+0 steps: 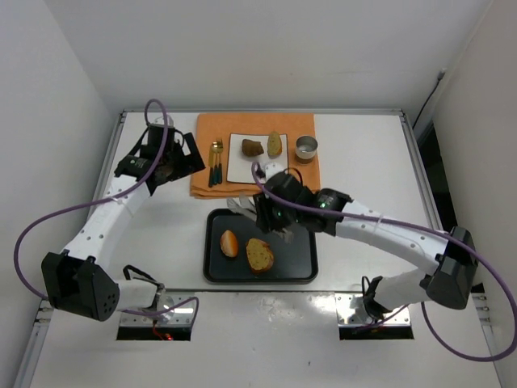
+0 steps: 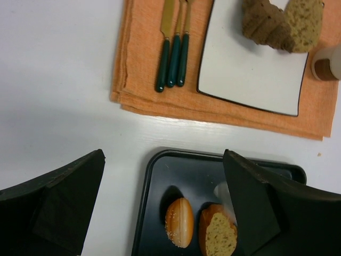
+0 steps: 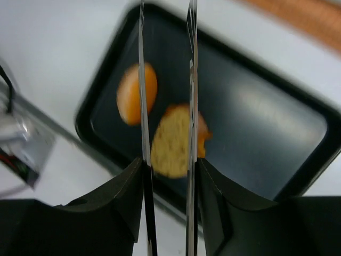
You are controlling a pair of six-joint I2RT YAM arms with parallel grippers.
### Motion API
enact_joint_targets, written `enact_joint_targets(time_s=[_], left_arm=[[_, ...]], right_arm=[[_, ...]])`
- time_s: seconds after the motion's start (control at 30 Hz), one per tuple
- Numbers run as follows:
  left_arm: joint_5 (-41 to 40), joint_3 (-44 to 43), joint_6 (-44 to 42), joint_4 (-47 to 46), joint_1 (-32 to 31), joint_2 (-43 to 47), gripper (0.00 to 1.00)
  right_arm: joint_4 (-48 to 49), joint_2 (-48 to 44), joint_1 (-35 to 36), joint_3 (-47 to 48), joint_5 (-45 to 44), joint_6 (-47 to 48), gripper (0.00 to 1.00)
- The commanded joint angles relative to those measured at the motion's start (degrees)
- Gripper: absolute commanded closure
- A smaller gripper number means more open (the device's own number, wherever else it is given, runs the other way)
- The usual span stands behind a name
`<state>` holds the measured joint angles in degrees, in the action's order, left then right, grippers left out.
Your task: Place the bread
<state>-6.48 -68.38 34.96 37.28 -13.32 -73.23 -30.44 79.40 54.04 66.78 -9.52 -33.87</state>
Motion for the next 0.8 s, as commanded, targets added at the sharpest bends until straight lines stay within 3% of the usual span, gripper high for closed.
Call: enact_joint_targets(time_s=[0.0, 0.23, 0.77], left_arm=[[0.50, 0.26, 1.95, -0.28, 2.33, 1.07, 0.01], [0.50, 0.79, 1.95, -0.28, 4.09, 1.07, 0.01], [1.12, 0.79, 0.90, -0.28, 4.09, 2.13, 0.01]], right_arm=[[-3.39, -5.20, 2.90, -4.81, 0.82, -4.44, 0.58], [-4.72, -4.34, 10.01, -5.27, 6.00, -6.12, 0.52], [-3.23, 6.11, 15.13, -4.83, -2.87, -10.17, 0.51]])
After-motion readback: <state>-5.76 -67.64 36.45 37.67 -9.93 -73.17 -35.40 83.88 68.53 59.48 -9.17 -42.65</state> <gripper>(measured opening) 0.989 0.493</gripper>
